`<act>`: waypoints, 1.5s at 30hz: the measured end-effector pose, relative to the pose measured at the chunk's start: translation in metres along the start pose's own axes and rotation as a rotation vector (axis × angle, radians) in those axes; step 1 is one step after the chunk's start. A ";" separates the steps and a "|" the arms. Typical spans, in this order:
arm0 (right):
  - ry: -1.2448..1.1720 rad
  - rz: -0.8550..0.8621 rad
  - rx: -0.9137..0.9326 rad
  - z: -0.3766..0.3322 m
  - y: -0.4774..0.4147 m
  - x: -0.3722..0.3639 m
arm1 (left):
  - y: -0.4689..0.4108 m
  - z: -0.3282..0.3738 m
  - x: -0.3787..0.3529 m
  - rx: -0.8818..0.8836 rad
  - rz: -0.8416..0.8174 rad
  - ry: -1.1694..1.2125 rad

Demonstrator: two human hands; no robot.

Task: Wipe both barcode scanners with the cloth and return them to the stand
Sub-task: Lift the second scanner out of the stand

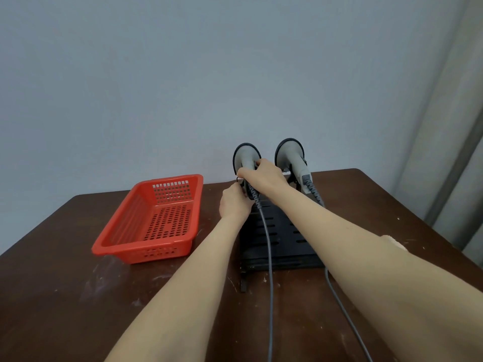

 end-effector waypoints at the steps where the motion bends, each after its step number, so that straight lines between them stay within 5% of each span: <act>1: 0.006 0.011 0.010 -0.001 0.000 0.000 | 0.001 0.001 0.000 -0.002 0.004 -0.007; 24: -0.197 0.129 0.090 -0.014 0.012 0.015 | 0.001 0.006 0.007 0.046 -0.016 -0.009; 34: -0.301 0.117 0.133 -0.015 0.034 0.033 | 0.006 0.015 0.032 0.034 -0.172 -0.107; 40: -0.355 0.115 0.156 -0.012 0.058 0.047 | 0.020 0.033 0.068 -0.004 -0.031 -0.104; 45: -0.353 0.118 0.182 -0.007 0.083 0.058 | 0.035 0.050 0.092 0.009 0.103 0.135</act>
Point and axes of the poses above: each hand's wrist, its own y-axis away from the middle knuckle, its own x-axis out of the back of the hand, z = x × y, the point moved 2 cm from there along -y, towards the middle knuckle, and after that the axes turned 9 degrees about z, right-handed, at the moved point
